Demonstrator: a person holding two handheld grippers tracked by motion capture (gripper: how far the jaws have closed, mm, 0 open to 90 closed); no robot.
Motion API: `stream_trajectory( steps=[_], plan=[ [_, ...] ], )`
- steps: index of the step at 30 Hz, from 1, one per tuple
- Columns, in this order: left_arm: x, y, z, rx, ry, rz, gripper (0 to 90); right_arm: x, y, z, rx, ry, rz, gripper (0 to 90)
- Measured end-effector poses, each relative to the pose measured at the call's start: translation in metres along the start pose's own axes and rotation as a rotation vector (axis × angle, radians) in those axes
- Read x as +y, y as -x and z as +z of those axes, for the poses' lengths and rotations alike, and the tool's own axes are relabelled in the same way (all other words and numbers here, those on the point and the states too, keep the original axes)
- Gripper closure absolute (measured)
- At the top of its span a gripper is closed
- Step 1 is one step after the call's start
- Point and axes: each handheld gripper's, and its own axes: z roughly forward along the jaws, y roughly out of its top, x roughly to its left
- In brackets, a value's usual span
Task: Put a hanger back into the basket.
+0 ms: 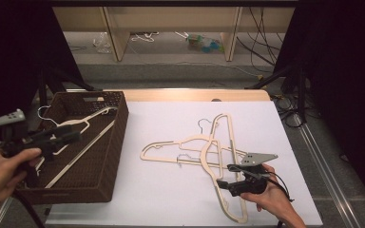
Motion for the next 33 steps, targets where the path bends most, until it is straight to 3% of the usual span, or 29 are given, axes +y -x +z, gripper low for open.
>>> stream_trajectory(
  steps=[4,6,7,9,13,16,17,19,26,33],
  plan=[
    [-0.012,0.027,0.016,-0.022,-0.035,0.039,35.5,0.004,-0.001,0.005,-0.005,-0.006,0.002,26.2],
    [-0.018,0.037,0.024,-0.056,-0.038,0.071,34.9,0.005,0.0,0.007,-0.002,-0.009,0.001,26.2],
    [-0.021,0.042,0.028,-0.073,-0.037,0.071,34.5,0.006,0.0,0.008,-0.004,-0.007,-0.001,26.2],
    [-0.029,0.053,0.038,-0.069,-0.019,0.071,33.9,0.007,0.0,0.009,-0.004,-0.006,0.008,26.2],
    [-0.043,0.07,0.057,-0.094,-0.042,0.078,31.5,0.007,0.002,0.01,-0.008,0.006,0.01,26.0],
    [-0.053,0.08,0.069,-0.107,-0.055,0.112,30.9,0.008,0.002,0.011,-0.011,0.004,0.013,25.9],
    [-0.057,0.084,0.073,-0.111,-0.058,0.098,30.4,0.008,0.002,0.012,-0.015,0.006,0.004,26.0],
    [-0.065,0.087,0.081,-0.117,-0.075,0.115,30.3,0.009,0.002,0.013,-0.015,0.001,0.014,25.9],
    [-0.092,0.093,0.097,-0.136,-0.103,0.102,28.5,0.013,0.002,0.022,-0.028,-0.018,0.016,26.0],
    [-0.114,0.096,0.106,-0.122,-0.116,0.114,26.3,0.017,0.003,0.032,-0.047,-0.036,0.002,27.1]
  ],
)
